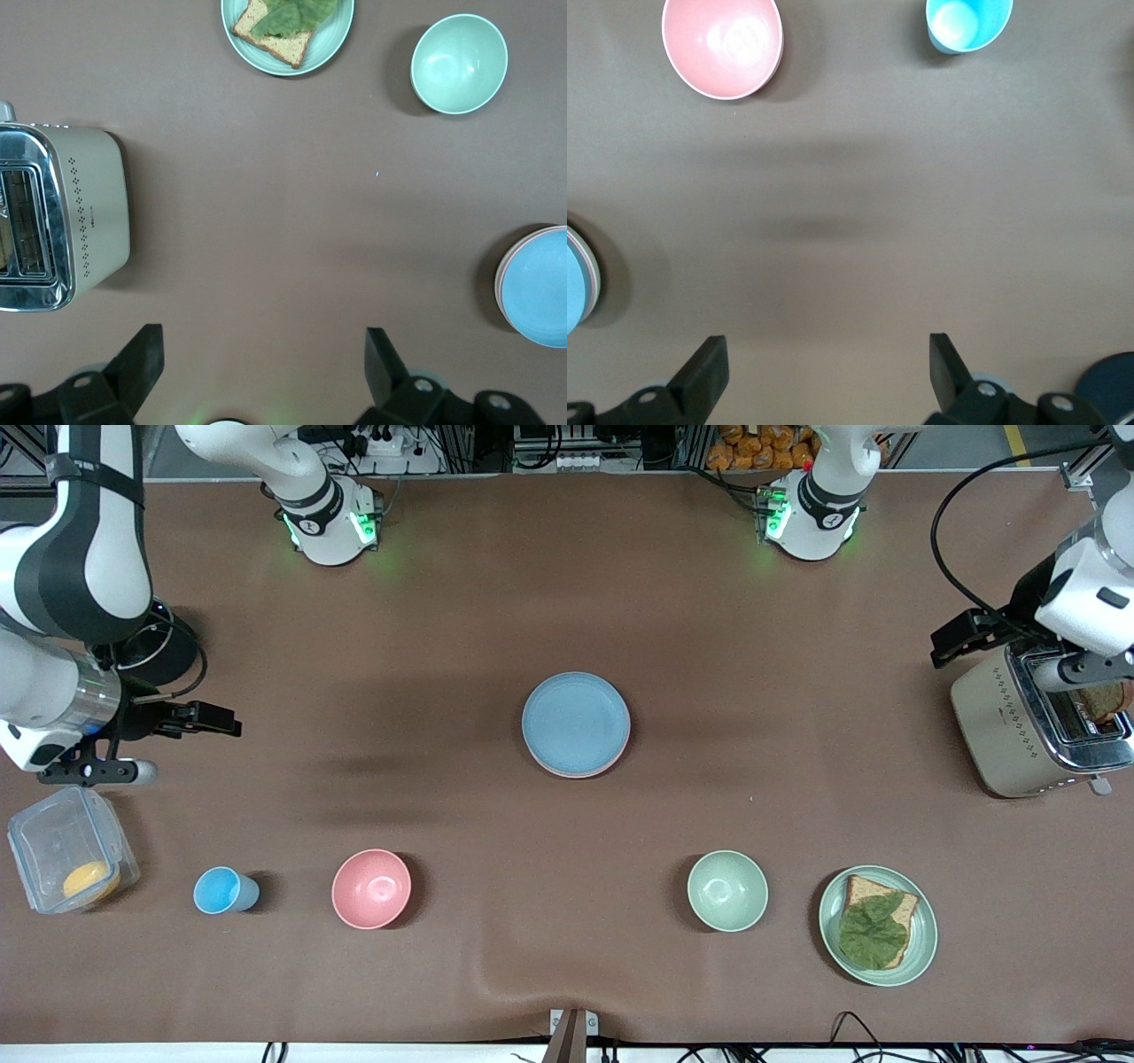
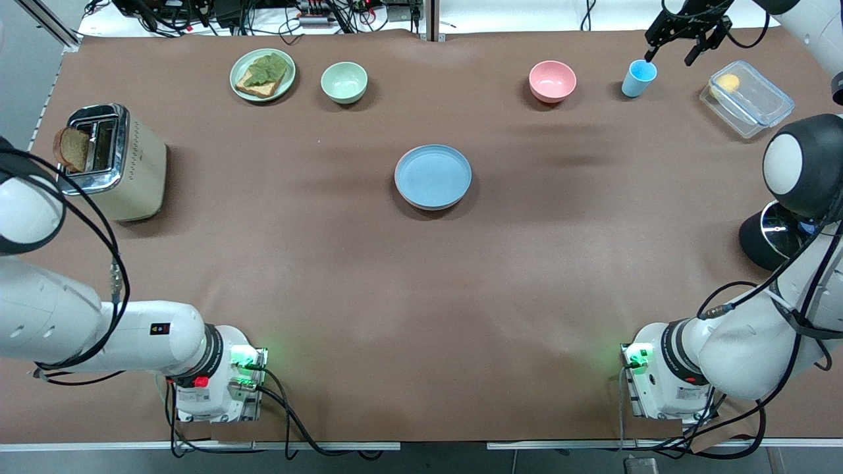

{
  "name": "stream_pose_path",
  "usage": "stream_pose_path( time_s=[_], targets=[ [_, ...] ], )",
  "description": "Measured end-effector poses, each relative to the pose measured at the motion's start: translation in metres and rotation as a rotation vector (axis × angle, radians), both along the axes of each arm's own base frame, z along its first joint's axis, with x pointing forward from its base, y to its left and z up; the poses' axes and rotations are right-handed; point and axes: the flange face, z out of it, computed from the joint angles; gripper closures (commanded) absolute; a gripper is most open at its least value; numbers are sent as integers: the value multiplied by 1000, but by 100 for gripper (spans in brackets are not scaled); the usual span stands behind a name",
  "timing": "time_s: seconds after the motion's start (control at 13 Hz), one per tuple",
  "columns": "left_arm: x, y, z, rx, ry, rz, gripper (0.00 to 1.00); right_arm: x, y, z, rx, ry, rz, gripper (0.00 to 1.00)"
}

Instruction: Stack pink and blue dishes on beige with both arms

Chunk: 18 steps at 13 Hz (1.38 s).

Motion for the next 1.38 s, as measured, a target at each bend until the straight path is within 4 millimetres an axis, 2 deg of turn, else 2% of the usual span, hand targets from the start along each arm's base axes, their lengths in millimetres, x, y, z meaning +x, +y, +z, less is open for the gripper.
stream_pose_path(
  time_s=[0.15,0.31,0.77,1.08,1.23,1.38],
  targets=[
    [-6,0,3,3,-3,-12,0,0,-1,19,-10,-1,15,0],
    [-7,0,5,2,-9,-31,0,1,0,30,-21,-11,24,0],
    [-6,9,13,-2,-31,-83,0,3,0,46,-57,-35,41,0],
    [-6,13,18,-2,-41,-82,0,2,3,47,-56,-33,50,0],
    [-6,16,18,-2,-41,-76,0,2,2,48,-69,-31,76,0],
    [-5,20,18,-2,-41,-70,0,-2,-4,58,-67,-44,100,0]
  ],
)
